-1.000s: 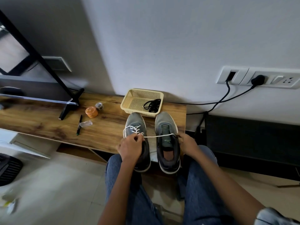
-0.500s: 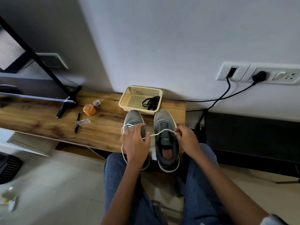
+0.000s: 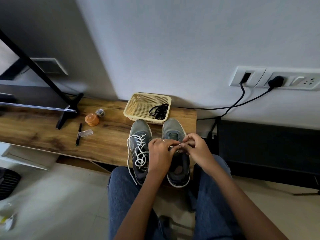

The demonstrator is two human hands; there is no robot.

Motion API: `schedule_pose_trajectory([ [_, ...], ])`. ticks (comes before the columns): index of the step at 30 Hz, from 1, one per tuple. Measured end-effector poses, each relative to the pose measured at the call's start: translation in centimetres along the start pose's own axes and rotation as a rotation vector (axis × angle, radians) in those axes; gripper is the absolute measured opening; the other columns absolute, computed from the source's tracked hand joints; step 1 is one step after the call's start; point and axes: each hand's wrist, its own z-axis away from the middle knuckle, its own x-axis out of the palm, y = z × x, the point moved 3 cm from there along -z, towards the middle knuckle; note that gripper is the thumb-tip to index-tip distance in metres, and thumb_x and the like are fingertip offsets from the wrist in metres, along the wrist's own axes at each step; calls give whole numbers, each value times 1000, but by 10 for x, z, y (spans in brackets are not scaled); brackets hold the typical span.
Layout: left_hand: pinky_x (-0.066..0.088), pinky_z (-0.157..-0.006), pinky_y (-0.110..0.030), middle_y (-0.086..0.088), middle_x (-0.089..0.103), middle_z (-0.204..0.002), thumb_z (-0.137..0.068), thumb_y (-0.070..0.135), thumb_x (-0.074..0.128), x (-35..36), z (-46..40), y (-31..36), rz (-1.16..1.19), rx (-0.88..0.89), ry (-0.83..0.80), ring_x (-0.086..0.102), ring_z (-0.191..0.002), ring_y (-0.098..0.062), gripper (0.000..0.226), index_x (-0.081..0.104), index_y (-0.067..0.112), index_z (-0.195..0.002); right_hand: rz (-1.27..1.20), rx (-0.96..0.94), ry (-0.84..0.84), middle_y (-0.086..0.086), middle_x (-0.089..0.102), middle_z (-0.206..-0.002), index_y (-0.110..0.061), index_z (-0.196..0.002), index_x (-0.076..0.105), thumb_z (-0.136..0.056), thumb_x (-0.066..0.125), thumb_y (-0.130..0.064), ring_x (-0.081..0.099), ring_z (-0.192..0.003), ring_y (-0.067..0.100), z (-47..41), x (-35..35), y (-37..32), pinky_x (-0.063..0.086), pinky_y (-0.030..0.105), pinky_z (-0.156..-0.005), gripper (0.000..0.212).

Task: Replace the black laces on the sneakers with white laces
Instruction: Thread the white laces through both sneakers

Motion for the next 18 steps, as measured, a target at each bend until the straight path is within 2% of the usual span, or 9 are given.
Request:
schedule_pose_trajectory([
  [2,21,-86,-25,12,72,-87,-84,31,69,-1,-4,-4,-27,-50,30,59,-89,-9,8,75,29,-90,-49,24,6,6,71,-83,-13,-91,55,-91,58,-5,68,-70,12,-5,0,2,49,16,-61,8],
  [3,21,-85,-25,13,72,-87,-84,33,69,-1,-7,-7,-26,-89,38,58,-90,-8,8,74,31,-90,-55,29,42,7,70,-83,-13,-91,57,-92,56,-4,67,-69,13,-8,-1,4,48,14,-58,9],
  [7,41,-89,-38,14,71,-82,-83,37,70,9,-22,-26,21,-261,16,62,-85,-8,6,73,32,-86,235,-8,256,7,69,-89,-9,-92,67,-89,59,-7,61,-80,13,-30,-3,8,41,13,-62,10],
  [9,46,-86,-42,13,71,-83,-83,35,71,16,-28,-31,43,-311,-11,64,-86,-9,5,73,32,-86,344,-8,234,8,69,-97,-4,-101,69,-87,64,-13,61,-86,13,-42,3,8,38,15,-68,18],
  [12,44,-88,-41,11,71,-88,-85,33,68,25,-37,-32,15,-337,-26,63,-92,-12,7,73,31,-89,447,36,144,8,68,-102,-3,-107,67,-82,72,-23,62,-92,18,-53,13,12,42,22,-72,33],
  [16,30,-90,-36,10,69,-104,-90,39,61,37,-41,-33,-158,-339,-86,54,-106,-15,16,70,34,-102,444,70,99,10,70,-96,-4,-100,71,-79,71,-19,65,-91,22,-59,14,17,50,30,-75,26],
  [18,25,-91,-36,9,67,-106,-91,41,59,42,-41,-33,-177,-350,-105,51,-108,-16,18,70,34,-104,399,110,97,10,71,-101,-4,-104,71,-80,69,-17,65,-96,21,-64,11,23,49,28,-79,28],
])
